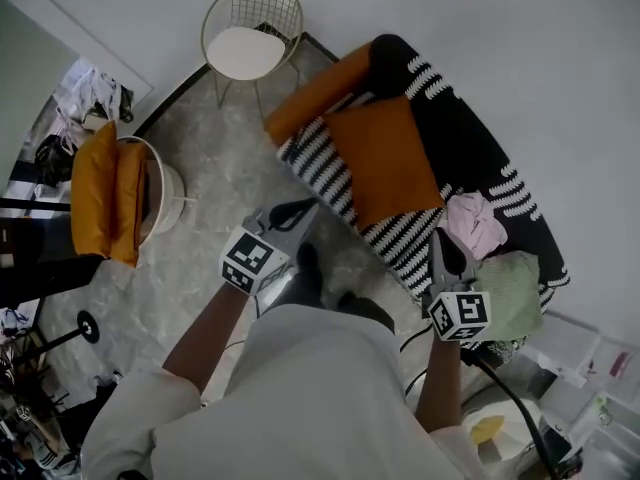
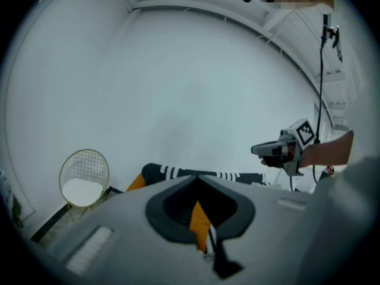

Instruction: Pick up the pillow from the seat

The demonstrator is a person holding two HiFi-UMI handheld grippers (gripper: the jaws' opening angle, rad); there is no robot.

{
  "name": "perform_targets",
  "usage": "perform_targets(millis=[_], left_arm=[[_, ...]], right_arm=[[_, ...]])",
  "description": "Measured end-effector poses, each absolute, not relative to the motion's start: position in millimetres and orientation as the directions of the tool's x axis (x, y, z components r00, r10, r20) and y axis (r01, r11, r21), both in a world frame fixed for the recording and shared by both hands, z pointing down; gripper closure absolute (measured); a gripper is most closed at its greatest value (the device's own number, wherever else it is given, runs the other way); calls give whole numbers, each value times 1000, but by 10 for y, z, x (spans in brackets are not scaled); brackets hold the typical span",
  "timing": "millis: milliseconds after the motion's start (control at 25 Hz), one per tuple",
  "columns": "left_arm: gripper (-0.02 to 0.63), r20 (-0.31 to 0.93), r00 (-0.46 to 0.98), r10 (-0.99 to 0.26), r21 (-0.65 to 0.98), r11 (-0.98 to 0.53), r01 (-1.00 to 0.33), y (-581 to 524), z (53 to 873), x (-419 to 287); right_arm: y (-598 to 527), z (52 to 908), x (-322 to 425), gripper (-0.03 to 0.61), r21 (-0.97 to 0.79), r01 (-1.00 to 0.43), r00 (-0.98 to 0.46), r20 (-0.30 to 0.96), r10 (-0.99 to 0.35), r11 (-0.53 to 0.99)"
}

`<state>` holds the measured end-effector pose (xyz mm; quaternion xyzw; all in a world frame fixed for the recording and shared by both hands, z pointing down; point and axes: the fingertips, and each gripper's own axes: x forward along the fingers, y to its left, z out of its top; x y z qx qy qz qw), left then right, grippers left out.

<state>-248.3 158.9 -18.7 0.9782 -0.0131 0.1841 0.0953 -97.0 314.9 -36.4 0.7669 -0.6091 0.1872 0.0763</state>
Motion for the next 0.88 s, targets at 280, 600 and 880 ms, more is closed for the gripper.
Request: perform_targets(millis=[280,600,880], left_arm=[[614,367,929,46,199,-980,-30,1302,-96,-2370],[614,377,926,31,224,-973,-59,1163,86,-2103],[614,416,908,-44,240,-958,-156,1060,320,-1778]], right_arm=[[2918,-305,-896,574,-104,-953,224,397,-890,-286],[2764,-140,-569,574,-120,-949,219,413,-884,-291],[2574,88,-142,574,-162,-960,138,434,-890,-228]])
